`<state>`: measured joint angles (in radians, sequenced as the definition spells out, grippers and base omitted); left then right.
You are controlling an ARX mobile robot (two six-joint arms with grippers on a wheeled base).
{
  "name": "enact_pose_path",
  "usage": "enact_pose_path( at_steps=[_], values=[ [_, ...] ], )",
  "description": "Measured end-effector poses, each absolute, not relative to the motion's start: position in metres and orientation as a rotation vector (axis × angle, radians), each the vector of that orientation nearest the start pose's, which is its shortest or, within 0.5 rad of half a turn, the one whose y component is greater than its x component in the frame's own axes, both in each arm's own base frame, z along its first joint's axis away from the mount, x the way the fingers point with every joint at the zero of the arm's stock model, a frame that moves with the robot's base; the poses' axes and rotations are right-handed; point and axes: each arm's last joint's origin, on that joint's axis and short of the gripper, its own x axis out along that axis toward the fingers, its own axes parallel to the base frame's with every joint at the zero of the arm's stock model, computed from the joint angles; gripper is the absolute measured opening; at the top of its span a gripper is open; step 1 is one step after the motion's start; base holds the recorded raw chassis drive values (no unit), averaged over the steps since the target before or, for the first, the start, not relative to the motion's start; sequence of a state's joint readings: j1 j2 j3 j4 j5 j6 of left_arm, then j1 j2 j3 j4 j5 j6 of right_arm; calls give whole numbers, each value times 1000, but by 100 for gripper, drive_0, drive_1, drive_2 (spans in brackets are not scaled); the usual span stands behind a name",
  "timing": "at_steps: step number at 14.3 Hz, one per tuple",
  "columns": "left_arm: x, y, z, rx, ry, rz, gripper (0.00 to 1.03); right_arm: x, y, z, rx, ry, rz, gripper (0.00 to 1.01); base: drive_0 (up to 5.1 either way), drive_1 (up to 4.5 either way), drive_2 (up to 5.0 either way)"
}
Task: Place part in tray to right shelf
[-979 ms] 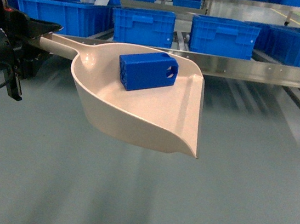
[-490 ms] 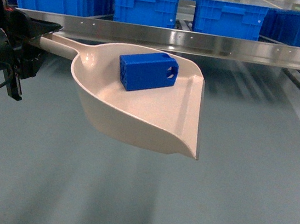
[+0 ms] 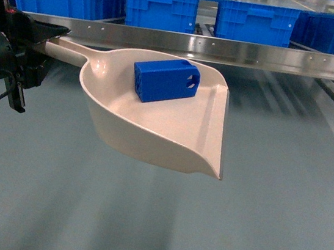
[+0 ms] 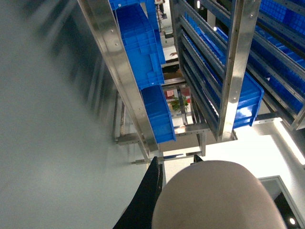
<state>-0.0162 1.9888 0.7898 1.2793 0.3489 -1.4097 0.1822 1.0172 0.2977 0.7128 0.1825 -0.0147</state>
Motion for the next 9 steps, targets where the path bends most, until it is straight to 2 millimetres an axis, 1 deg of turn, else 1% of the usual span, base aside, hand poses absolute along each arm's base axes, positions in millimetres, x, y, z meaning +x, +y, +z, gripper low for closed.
enact_pose_path(
  at_steps=[9],
  values=[
    [367, -16, 146, -1379, 191, -357, 14, 199, 31, 211, -16, 9, 0, 98, 0, 0, 0]
  ],
)
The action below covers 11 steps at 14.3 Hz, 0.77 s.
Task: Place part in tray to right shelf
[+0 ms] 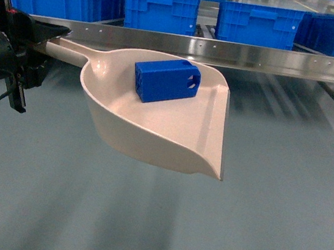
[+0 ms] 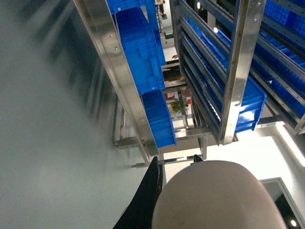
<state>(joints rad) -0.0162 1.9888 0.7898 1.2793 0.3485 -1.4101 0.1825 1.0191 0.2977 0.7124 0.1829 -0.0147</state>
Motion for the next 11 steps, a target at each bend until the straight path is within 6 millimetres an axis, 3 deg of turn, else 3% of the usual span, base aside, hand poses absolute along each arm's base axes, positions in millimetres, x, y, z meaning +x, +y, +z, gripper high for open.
enact_pose_path(
  at_steps=[3, 4, 11],
  values=[
    [367, -12, 146, -1380, 178, -342, 14, 199, 31, 211, -17, 11, 1, 98, 0, 0, 0],
    [367, -14, 146, -1381, 187, -350, 14, 199, 31, 211, -16, 9, 1, 98, 316, 159, -499],
    [367, -16, 146, -1379, 189, -355, 14, 199, 31, 211, -16, 8, 0, 98, 17, 399, -365]
  ],
)
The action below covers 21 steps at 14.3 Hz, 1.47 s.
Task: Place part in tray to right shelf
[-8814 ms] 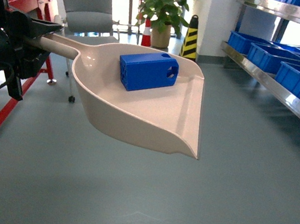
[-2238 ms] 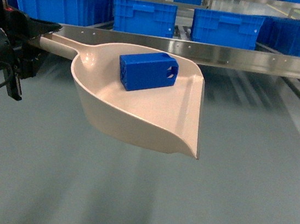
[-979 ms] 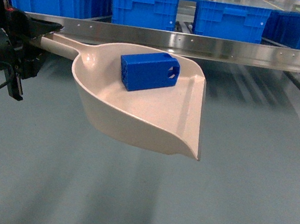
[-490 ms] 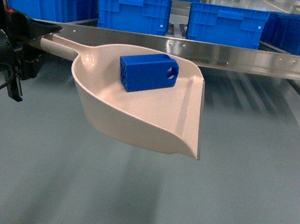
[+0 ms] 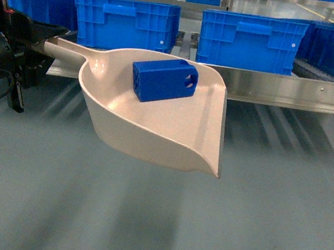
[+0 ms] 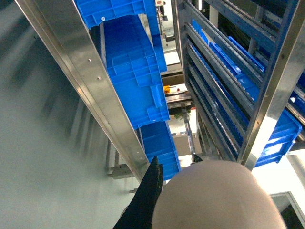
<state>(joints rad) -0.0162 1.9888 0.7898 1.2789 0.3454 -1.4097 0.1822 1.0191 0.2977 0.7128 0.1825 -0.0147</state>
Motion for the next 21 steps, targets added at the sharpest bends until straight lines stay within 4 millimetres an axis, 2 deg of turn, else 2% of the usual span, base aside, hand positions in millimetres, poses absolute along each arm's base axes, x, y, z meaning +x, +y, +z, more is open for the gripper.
enact_pose_path(
  at_steps=[21],
  values=[
    [367, -16, 146, -1380, 186, -358, 14, 199, 31, 211, -16, 9, 0, 98, 3, 390, -384]
  ],
)
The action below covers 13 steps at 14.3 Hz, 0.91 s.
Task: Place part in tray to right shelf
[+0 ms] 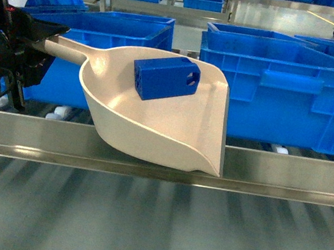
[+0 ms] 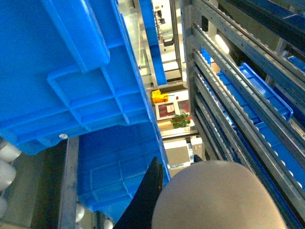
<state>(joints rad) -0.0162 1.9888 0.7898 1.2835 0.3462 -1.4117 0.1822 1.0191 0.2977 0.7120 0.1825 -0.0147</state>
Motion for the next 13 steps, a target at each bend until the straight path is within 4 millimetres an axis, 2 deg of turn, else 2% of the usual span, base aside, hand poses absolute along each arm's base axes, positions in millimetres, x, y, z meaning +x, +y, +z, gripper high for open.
enact_pose_path(
  at_steps=[3, 13],
  values=[
    [367, -16, 146, -1381, 188, -350, 14, 199, 31, 210, -17, 13, 0, 98, -3, 394, -400],
    [367, -15, 146, -1380, 185, -354, 14, 200, 31, 210, -17, 13, 0, 98, 0, 0, 0]
  ],
)
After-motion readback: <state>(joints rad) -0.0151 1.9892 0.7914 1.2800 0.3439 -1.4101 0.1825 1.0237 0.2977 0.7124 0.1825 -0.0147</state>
